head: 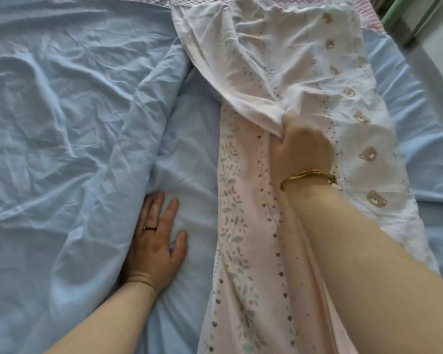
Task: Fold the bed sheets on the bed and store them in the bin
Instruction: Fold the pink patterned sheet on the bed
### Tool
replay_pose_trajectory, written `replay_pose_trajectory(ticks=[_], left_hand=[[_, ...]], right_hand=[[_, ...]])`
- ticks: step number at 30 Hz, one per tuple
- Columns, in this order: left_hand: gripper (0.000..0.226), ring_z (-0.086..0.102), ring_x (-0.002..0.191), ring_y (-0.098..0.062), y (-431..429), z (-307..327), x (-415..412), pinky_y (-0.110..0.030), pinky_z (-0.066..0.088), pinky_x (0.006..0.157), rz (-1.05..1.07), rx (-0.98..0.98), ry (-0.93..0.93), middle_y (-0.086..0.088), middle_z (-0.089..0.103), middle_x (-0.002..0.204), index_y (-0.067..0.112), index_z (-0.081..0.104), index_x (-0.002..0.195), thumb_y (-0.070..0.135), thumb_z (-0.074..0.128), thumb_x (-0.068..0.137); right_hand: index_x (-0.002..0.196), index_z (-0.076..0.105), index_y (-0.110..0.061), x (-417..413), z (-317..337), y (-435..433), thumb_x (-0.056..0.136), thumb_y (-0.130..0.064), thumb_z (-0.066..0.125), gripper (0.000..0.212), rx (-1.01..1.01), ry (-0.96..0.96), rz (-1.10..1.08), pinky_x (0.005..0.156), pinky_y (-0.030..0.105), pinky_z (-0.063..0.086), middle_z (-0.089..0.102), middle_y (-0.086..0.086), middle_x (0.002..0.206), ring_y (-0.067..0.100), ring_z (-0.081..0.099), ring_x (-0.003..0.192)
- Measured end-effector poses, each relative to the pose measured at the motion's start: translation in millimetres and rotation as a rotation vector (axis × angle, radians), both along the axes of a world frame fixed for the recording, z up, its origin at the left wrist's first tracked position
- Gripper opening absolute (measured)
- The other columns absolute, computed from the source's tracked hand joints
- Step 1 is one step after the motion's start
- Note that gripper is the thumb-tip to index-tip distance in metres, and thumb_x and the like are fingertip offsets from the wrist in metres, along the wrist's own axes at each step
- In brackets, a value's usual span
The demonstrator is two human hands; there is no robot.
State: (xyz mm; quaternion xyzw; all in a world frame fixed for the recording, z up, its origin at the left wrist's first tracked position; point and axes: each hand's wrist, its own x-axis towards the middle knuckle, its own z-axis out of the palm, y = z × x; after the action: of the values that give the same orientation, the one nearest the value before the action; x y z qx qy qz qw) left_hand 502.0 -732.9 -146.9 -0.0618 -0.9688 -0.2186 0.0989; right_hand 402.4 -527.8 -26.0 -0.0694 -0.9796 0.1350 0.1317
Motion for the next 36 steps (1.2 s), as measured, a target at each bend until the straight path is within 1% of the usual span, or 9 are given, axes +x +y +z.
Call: replay_pose_trajectory(ticks=[4, 6, 10, 16, 26, 28, 30, 33, 36], left_hand=[[0.054, 0.017, 0.139, -0.016, -1.6, -2.3, 0.6, -0.026, 0.007, 0.113, -0.005, 0.002, -0.016, -0.013, 0.037, 0.136, 0.013, 0.038, 0.130, 0.034, 0.038, 0.079], [0.051, 0.001, 0.142, -0.001, -1.2, -3.1, 0.0, -0.026, 0.007, 0.113, -0.015, 0.003, -0.017, -0.011, 0.034, 0.136, 0.014, 0.038, 0.129, 0.036, 0.035, 0.084], [0.056, -0.004, 0.141, 0.001, -0.2, -2.4, -0.9, -0.024, 0.004, 0.114, -0.015, -0.028, -0.038, -0.009, 0.030, 0.141, 0.014, 0.037, 0.131, 0.049, 0.011, 0.095], [0.056, 0.003, 0.142, -0.004, -4.6, -7.0, -3.6, -0.026, 0.007, 0.116, -0.081, -0.031, 0.057, 0.012, 0.002, 0.155, 0.033, 0.009, 0.147, 0.049, 0.014, 0.094], [0.058, 0.005, 0.143, -0.009, -3.9, 14.6, -36.6, -0.026, 0.007, 0.115, 0.060, -0.057, -0.007, 0.002, 0.003, 0.157, 0.022, 0.008, 0.149, 0.045, 0.017, 0.096], [0.054, 0.012, 0.141, -0.005, 10.5, 33.4, -67.2, -0.019, 0.007, 0.112, 0.425, 0.062, 0.007, 0.000, 0.011, 0.156, 0.018, 0.010, 0.149, 0.041, 0.018, 0.100], [0.047, 0.032, 0.129, 0.002, 48.8, 50.7, -94.6, -0.012, 0.015, 0.107, 0.187, 0.175, 0.036, 0.004, 0.037, 0.144, 0.034, 0.028, 0.142, 0.048, 0.021, 0.097], [0.070, 0.042, 0.119, -0.022, 94.4, 58.2, -165.6, -0.019, 0.023, 0.100, 0.194, 0.384, -0.137, -0.014, 0.053, 0.130, 0.015, 0.048, 0.132, 0.061, 0.030, 0.083], [0.070, 0.033, 0.132, -0.027, 125.3, 82.8, -284.7, -0.030, 0.021, 0.107, 0.392, 0.536, -0.302, -0.015, 0.039, 0.143, 0.007, 0.035, 0.140, 0.054, 0.043, 0.088]], right_hand=[[0.072, 0.053, -0.009, -13.4, -0.2, 61.4, 0.088, -0.036, 0.033, 0.037, -0.299, 0.036, -0.342, 0.064, 0.030, 0.026, 0.054, 0.013, 0.073, 0.026, 0.048, 0.080], [0.102, 0.057, -0.004, -12.6, -21.8, 83.0, 0.094, -0.033, 0.039, 0.035, -0.080, -0.261, -0.408, 0.085, 0.038, 0.035, 0.055, 0.024, 0.110, 0.035, 0.047, 0.109], [0.139, 0.030, -0.010, -17.0, -53.7, 88.3, 0.093, -0.025, 0.043, 0.050, 0.081, -0.293, -0.278, 0.112, 0.038, 0.000, 0.015, 0.015, 0.152, 0.027, 0.008, 0.140], [0.148, 0.002, -0.016, -72.0, -52.4, 104.3, 0.096, -0.043, 0.027, 0.063, 0.167, -0.380, -0.195, 0.113, 0.041, -0.011, -0.005, 0.007, 0.156, 0.020, -0.006, 0.143], [0.146, -0.013, -0.021, -91.7, -74.0, 110.3, 0.078, -0.049, -0.005, 0.074, 0.222, -0.538, -0.117, 0.105, 0.034, -0.026, -0.019, 0.001, 0.154, 0.017, -0.015, 0.142], [0.143, -0.019, -0.022, -91.0, -80.3, 110.4, 0.074, -0.050, -0.009, 0.076, 0.217, -0.504, -0.087, 0.094, 0.029, -0.038, -0.021, 0.001, 0.153, 0.016, -0.019, 0.141], [0.134, -0.026, -0.027, -93.3, -87.8, 114.3, 0.067, -0.053, -0.019, 0.073, 0.175, -0.474, -0.088, 0.086, 0.026, -0.042, -0.025, -0.003, 0.151, 0.016, -0.020, 0.141], [0.133, -0.017, -0.027, -95.7, -93.9, 115.0, 0.068, -0.053, -0.014, 0.070, 0.132, -0.404, -0.104, 0.092, 0.024, -0.041, -0.022, -0.006, 0.144, 0.018, -0.008, 0.143], [0.141, 0.029, -0.005, -95.9, -104.8, 118.3, 0.082, -0.041, 0.024, 0.069, 0.084, -0.310, -0.113, 0.111, 0.026, -0.018, 0.031, 0.016, 0.145, 0.028, 0.026, 0.134]])
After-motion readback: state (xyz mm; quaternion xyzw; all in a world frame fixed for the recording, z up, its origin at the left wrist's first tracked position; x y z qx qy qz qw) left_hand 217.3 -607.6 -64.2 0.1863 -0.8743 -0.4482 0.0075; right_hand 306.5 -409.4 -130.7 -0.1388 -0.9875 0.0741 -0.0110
